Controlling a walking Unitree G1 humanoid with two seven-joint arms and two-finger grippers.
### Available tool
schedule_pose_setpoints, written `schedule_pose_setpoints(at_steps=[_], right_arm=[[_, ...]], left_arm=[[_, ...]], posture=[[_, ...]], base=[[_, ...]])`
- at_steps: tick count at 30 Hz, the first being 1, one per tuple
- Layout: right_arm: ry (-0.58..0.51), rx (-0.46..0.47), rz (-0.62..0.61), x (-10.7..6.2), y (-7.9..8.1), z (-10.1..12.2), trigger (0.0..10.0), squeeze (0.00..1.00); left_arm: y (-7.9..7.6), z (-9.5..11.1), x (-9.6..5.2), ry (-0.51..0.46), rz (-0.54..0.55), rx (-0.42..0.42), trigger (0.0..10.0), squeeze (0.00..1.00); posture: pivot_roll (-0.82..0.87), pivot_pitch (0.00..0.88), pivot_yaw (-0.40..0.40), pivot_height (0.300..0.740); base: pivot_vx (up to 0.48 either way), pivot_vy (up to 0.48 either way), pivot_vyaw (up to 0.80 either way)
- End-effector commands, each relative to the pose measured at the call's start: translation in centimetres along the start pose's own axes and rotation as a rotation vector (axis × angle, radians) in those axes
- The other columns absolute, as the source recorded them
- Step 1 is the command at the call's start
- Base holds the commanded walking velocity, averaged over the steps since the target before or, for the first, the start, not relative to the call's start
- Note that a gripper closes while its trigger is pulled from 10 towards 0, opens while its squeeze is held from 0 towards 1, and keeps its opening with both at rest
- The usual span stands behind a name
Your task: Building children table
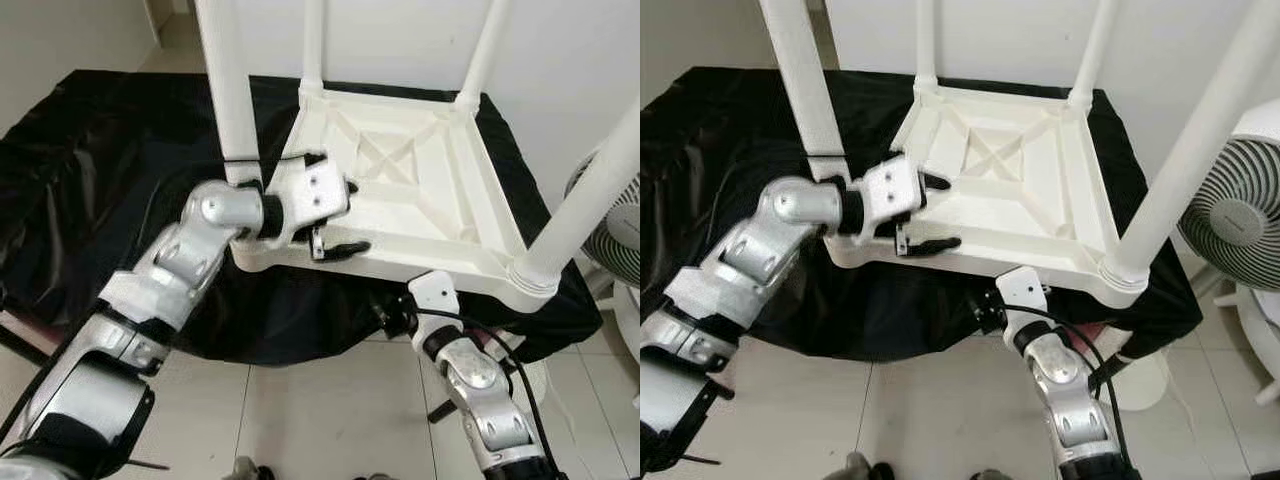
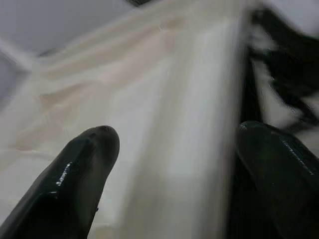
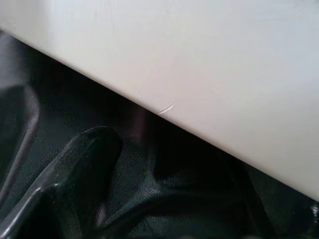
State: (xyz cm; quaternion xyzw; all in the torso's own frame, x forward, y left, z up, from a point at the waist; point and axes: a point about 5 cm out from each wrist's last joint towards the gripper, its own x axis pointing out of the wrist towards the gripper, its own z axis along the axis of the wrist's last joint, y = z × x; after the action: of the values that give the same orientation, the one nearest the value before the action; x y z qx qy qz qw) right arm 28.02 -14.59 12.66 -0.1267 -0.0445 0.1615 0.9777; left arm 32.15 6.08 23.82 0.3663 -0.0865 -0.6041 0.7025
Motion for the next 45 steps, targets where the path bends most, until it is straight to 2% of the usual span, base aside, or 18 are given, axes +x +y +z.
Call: schedule_pose_setpoints(at_steps=[1, 7, 8, 9, 10, 16, 18, 19, 20, 22, 23, 30, 31, 35, 39, 40, 41, 45], right_arm=[[-0.084, -0.015, -0.001, 0.1, -0.1, 1.3, 10.0, 0.0], [-0.07, 0.001, 0.006, -0.3, 0.0, 0.8, 10.0, 0.0], [-0.069, 0.004, 0.008, -0.4, 0.0, 0.8, 10.0, 0.0], [-0.069, 0.004, 0.008, -0.4, 0.0, 0.8, 10.0, 0.0], [-0.068, 0.0, 0.012, -0.4, 0.0, 0.8, 10.0, 0.0], [-0.07, -0.009, 0.019, -0.5, 0.1, 0.8, 10.0, 0.0], [-0.08, -0.015, 0.027, -0.4, 0.3, 1.1, 10.0, 0.0], [-0.08, -0.015, 0.027, -0.4, 0.3, 1.1, 10.0, 0.0], [-0.085, -0.019, 0.033, -0.4, 0.4, 1.2, 10.0, 0.0], [-0.085, -0.019, 0.033, -0.4, 0.4, 1.2, 10.0, 0.0], [-0.088, -0.023, 0.039, -0.4, 0.5, 1.2, 10.0, 0.0], [-0.08, -0.027, 0.052, -0.5, 0.7, 0.9, 10.0, 0.0], [-0.079, -0.028, 0.056, -0.4, 0.8, 0.9, 10.0, 0.0], [-0.08, -0.027, 0.064, -0.4, 1.2, 0.9, 10.0, 0.0], [-0.078, -0.028, 0.069, -0.4, 1.3, 0.8, 10.0, 0.0], [-0.076, -0.028, 0.071, -0.4, 1.4, 0.8, 10.0, 0.0], [-0.076, -0.029, 0.072, -0.4, 1.5, 0.8, 10.0, 0.0], [-0.076, -0.028, 0.073, -0.4, 1.5, 0.8, 10.0, 0.0]], left_arm=[[-0.5, 0.5, 0.1, -0.001, -0.062, 0.05, 10.0, 0.0], [-1.1, 0.2, 0.7, 0.024, -0.135, 0.1, 10.0, 0.0], [-1.2, 0.2, 0.9, 0.023, -0.14, 0.106, 9.1, 0.0], [-1.2, 0.2, 0.9, 0.023, -0.14, 0.106, 9.1, 0.0], [-0.9, 0.2, 1.5, 0.033, -0.126, 0.114, 9.9, 0.0], [-0.5, 0.2, 2.4, 0.043, -0.108, 0.124, 9.7, 0.0], [-0.7, 0.0, 3.0, 0.075, -0.104, 0.128, 8.1, 0.0], [-0.7, 0.0, 3.0, 0.075, -0.104, 0.128, 8.1, 0.0], [-0.8, -0.4, 3.3, 0.111, -0.097, 0.127, 6.2, 0.0], [-0.8, -0.4, 3.3, 0.111, -0.097, 0.127, 6.2, 0.0], [-0.8, -0.9, 3.4, 0.142, -0.091, 0.12, 4.9, 0.0], [-0.4, -2.0, 4.0, 0.215, -0.043, 0.092, 2.7, 0.0], [-0.2, -2.2, 4.2, 0.235, -0.016, 0.079, 1.9, 0.0], [0.6, -2.6, 4.5, 0.264, 0.033, 0.052, 2.0, 0.0], [0.8, -2.5, 4.6, 0.261, 0.04, 0.043, 2.9, 0.0], [0.7, -2.3, 4.6, 0.242, 0.036, 0.024, 2.4, 0.0], [0.7, -2.2, 4.7, 0.229, 0.033, 0.01, 0.5, 0.0], [0.7, -2.1, 4.6, 0.225, 0.028, 0.004, 0.0, 0.0]], posture=[[-0.1, 0.097, 0.023, 0.74], [-0.1, 0.096, 0.028, 0.74], [-0.1, 0.098, 0.029, 0.74], [-0.1, 0.098, 0.029, 0.74], [-0.11, 0.097, 0.031, 0.74], [-0.11, 0.102, 0.036, 0.74], [-0.1, 0.11, 0.039, 0.74], [-0.1, 0.11, 0.039, 0.74], [-0.1, 0.11, 0.039, 0.74], [-0.1, 0.11, 0.039, 0.74], [-0.1, 0.11, 0.039, 0.74], [-0.1, 0.11, 0.039, 0.74], [-0.09, 0.117, 0.038, 0.74], [-0.09, 0.117, 0.038, 0.74], [-0.09, 0.117, 0.038, 0.74], [-0.09, 0.117, 0.038, 0.74], [-0.09, 0.117, 0.038, 0.74], [-0.09, 0.117, 0.038, 0.74]], base=[[0.0, 0.0, 0.0], [0.0, 0.0, 0.0], [0.0, 0.0, 0.0], [0.0, 0.0, 0.0], [0.0, 0.0, 0.0], [0.0, 0.0, 0.0], [0.0, 0.0, 0.0], [0.0, 0.0, 0.0], [0.0, 0.0, 0.0], [0.0, 0.0, 0.0], [0.0, 0.0, 0.0], [0.0, 0.0, 0.0], [0.0, 0.0, 0.0], [0.0, 0.0, 0.0], [0.0, 0.0, 0.0], [0.0, 0.0, 0.0], [0.0, 0.0, 0.0], [0.0, 0.0, 0.0]])
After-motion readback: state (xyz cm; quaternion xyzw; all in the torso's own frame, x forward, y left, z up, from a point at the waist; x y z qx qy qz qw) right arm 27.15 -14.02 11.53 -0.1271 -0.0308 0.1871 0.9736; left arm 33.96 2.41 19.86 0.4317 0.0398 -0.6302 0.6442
